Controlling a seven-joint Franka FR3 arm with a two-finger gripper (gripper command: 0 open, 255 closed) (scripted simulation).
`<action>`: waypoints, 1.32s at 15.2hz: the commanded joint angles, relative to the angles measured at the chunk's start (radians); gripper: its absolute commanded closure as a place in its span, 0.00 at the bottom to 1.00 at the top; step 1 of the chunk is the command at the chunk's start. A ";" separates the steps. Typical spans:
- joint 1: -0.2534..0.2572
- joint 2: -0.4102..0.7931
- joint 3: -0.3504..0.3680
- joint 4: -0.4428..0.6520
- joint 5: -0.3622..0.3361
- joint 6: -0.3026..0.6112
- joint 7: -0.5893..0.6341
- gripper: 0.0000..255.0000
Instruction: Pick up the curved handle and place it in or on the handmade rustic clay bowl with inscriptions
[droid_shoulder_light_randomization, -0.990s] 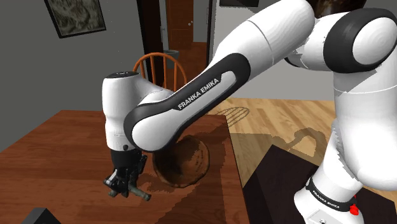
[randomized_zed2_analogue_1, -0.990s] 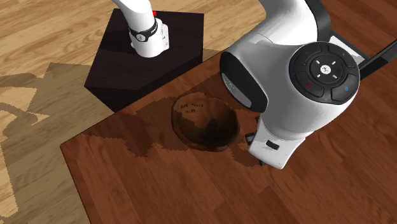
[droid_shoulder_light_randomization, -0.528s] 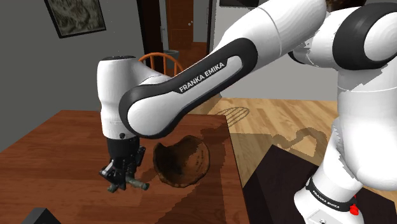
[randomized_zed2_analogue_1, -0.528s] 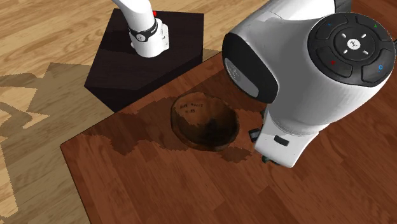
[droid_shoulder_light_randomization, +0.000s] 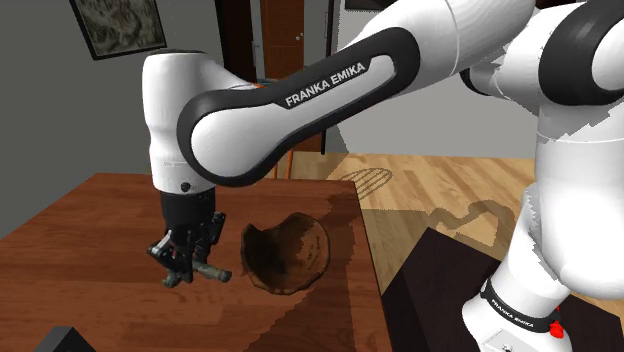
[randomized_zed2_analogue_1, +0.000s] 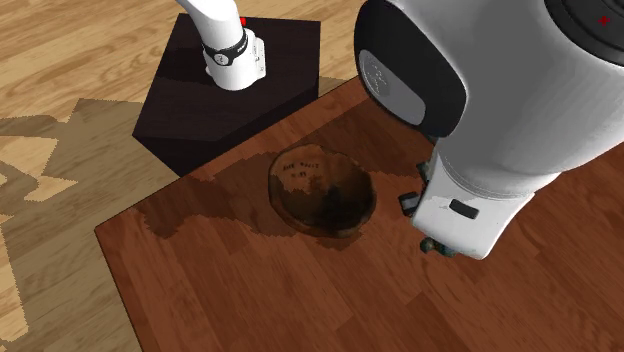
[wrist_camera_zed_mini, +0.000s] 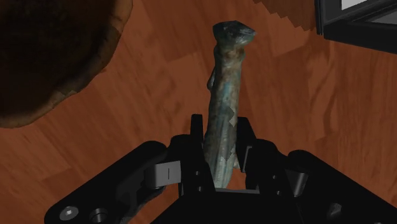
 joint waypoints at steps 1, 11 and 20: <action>0.001 -0.008 0.002 0.016 0.002 -0.022 0.004 1.00; 0.000 -0.034 0.008 0.105 0.011 -0.136 0.011 1.00; -0.151 -0.355 -0.033 -0.262 0.191 -0.093 -0.227 1.00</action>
